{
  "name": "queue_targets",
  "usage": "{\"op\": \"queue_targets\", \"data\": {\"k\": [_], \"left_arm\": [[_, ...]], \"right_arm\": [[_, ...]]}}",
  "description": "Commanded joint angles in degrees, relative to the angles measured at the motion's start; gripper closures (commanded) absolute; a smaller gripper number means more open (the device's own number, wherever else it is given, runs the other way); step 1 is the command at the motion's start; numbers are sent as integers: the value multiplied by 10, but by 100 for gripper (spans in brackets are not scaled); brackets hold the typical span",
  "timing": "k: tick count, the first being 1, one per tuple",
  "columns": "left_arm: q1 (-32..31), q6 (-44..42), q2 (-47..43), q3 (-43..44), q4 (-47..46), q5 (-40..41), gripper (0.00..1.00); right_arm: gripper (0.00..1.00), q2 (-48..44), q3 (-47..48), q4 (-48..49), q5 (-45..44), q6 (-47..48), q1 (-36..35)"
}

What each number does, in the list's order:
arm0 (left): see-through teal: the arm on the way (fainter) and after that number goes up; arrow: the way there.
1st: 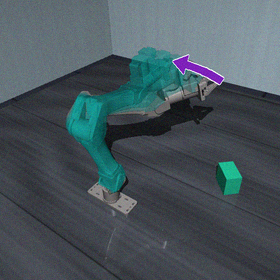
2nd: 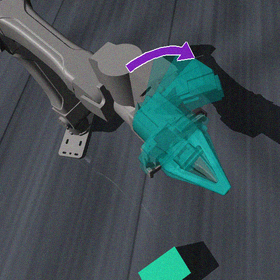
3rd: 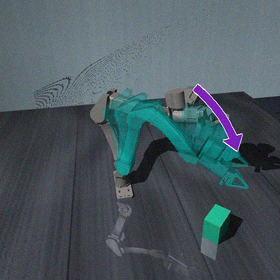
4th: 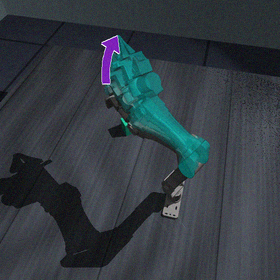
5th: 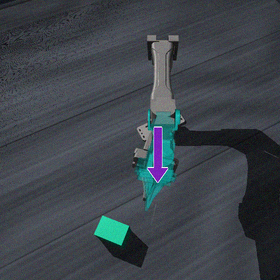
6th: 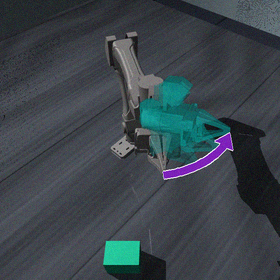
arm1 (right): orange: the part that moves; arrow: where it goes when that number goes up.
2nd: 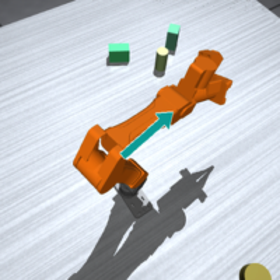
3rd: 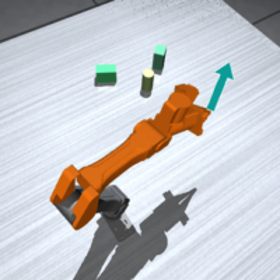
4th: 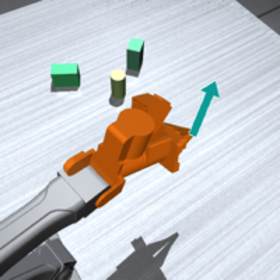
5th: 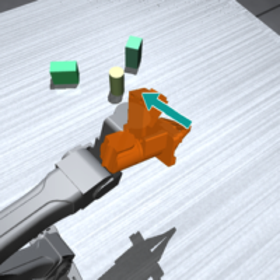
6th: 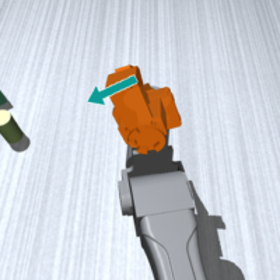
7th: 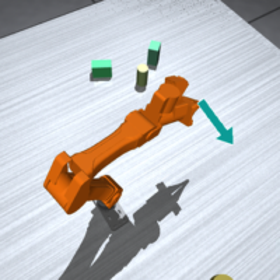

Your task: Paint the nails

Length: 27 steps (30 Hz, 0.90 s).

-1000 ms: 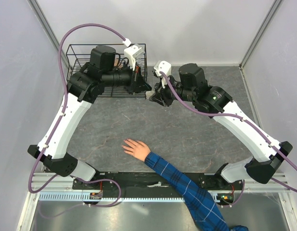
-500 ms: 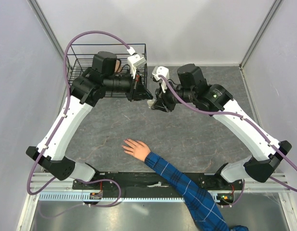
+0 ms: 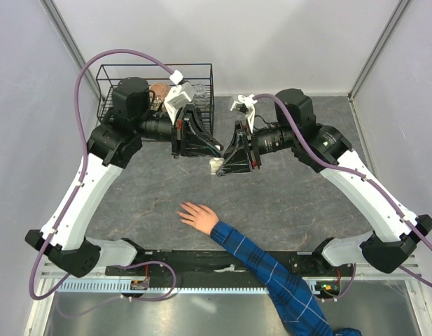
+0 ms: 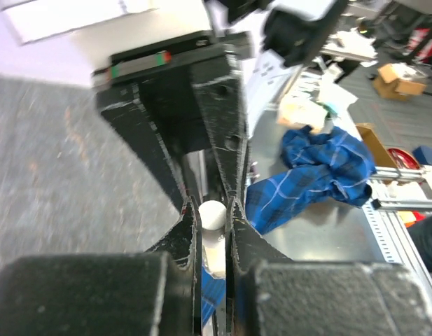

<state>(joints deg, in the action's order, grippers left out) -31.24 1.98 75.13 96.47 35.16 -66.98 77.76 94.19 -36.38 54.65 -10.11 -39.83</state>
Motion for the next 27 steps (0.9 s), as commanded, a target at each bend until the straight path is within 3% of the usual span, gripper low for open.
{"op": "queue_targets", "data": {"k": [1, 3, 4, 6, 7, 12, 21, 23, 27], "left_arm": [[-22, 36, -3, -32, 32, -105, 98], [-22, 37, -7, -30, 33, -65, 90], [-22, 39, -9, -29, 29, -53, 77], [-22, 39, -12, -22, 27, -16, 67], [-22, 38, -13, -18, 28, -5, 58], [-21, 37, -32, 6, 25, 62, 39], [11, 44, -89, -20, 35, 185, 26], [14, 49, -95, -19, 41, 264, 26], [14, 96, -92, -1, 13, 363, 27]], "right_arm": [[100, -30, 13, 262, 44, -81, 21], [100, -37, -1, 263, 37, -76, 27], [100, -38, -3, 251, 32, -69, 29], [100, -37, -2, 229, 19, -50, 29], [100, -37, -2, 208, 6, -30, 29], [100, -26, 21, 103, -33, 44, 29], [100, -23, 49, 0, -137, 148, 29], [100, -24, 50, -4, -159, 155, 27], [100, -37, 46, 1, -306, 159, 24]]}}
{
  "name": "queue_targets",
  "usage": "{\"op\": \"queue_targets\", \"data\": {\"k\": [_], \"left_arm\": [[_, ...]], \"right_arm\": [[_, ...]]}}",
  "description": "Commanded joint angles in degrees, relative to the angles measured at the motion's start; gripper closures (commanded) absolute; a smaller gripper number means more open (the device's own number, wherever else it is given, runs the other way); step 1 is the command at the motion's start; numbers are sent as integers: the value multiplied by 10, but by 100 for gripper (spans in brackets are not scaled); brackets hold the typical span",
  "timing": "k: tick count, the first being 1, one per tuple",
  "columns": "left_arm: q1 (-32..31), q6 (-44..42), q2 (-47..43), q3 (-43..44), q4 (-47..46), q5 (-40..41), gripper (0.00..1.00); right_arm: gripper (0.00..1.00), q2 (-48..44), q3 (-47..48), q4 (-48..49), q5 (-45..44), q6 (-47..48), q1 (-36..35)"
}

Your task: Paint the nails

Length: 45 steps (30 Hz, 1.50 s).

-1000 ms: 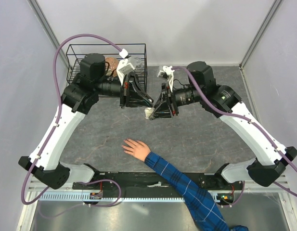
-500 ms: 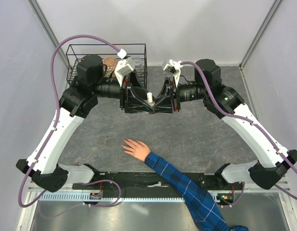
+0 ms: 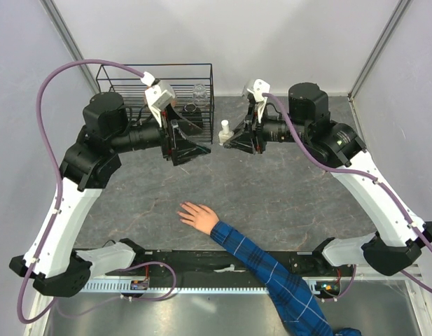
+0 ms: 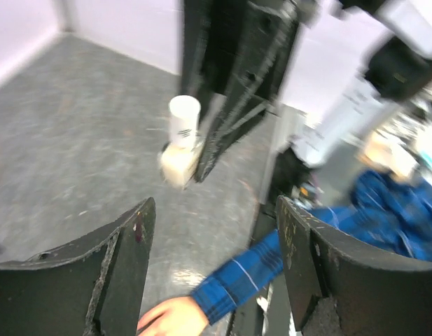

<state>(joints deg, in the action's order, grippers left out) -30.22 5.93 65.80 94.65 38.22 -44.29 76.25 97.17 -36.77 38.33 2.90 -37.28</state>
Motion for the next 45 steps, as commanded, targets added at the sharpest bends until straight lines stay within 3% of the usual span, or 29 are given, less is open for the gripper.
{"op": "queue_targets", "data": {"k": [1, 4, 6, 10, 15, 22, 26, 32, 45], "left_arm": [[2, 74, 6, 20, -24, 157, 29], [-22, 86, 34, 45, -35, 211, 32], [-38, 80, 63, 71, -33, 232, 29], [-76, 61, 104, 125, -37, 313, 53], [-112, 29, 104, 118, -91, 375, 53], [-128, 26, 114, 102, -117, 355, 42], [-131, 26, 129, 106, -121, 346, 50], [-133, 22, 139, 105, -128, 337, 55], [-133, 20, 157, 106, -133, 320, 55]], "right_arm": [[100, -22, 16, 6, -163, 31, -3], [100, -24, 15, 16, -246, 31, -10], [100, -26, 13, 31, -266, 32, -13], [100, -14, 24, 34, -273, 32, -15], [100, -7, 29, 36, -266, 22, -15], [100, -1, 35, 40, -259, 5, -15], [100, 2, 36, 45, -251, -5, -15], [100, 5, 32, 45, -246, -4, -15], [100, 11, 41, 45, -240, 1, -15]]}}
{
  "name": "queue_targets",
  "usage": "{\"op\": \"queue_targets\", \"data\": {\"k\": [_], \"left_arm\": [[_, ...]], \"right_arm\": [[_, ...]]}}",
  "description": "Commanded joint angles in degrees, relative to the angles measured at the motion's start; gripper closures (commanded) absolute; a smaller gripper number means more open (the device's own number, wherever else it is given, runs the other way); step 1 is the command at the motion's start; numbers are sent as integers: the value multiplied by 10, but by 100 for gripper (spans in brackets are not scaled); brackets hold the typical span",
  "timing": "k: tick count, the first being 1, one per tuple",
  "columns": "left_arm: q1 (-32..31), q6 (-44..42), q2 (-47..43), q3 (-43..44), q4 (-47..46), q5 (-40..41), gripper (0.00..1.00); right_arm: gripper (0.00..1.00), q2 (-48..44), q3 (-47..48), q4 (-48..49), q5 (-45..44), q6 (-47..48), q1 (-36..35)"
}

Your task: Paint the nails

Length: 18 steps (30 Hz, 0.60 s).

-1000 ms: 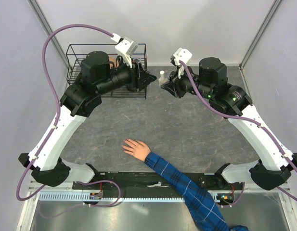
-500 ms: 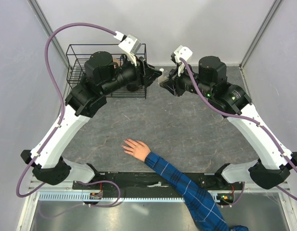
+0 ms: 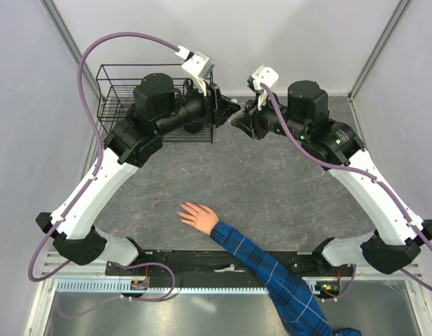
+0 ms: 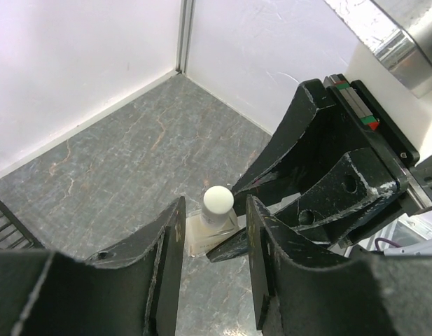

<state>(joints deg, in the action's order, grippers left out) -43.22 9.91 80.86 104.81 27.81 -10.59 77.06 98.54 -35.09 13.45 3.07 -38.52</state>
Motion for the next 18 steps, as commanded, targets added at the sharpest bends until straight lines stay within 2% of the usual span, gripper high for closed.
{"op": "queue_targets", "data": {"k": [1, 6, 9, 11, 14, 17, 18], "left_arm": [[-3, -19, 5, 2, -29, -22, 54], [-3, -22, 6, -1, -24, -29, 56], [-2, -24, 13, 9, -18, -43, 66], [-2, -24, 18, 17, -1, -51, 77], [-2, -23, 20, 23, 14, -66, 79], [-1, -28, 18, 22, 26, -98, 87], [-1, -31, 18, 25, 33, -132, 90]], "right_arm": [[100, 3, 26, 28, 9, -1, -2], [100, 1, 24, 29, 18, 1, -1], [100, -3, 17, 32, 29, 2, -2], [100, -8, 16, 32, 34, 4, -2], [100, -13, 14, 32, 39, 8, -2], [100, -16, 16, 34, 57, 9, -1], [100, -17, 16, 33, 67, 10, -2]]}}
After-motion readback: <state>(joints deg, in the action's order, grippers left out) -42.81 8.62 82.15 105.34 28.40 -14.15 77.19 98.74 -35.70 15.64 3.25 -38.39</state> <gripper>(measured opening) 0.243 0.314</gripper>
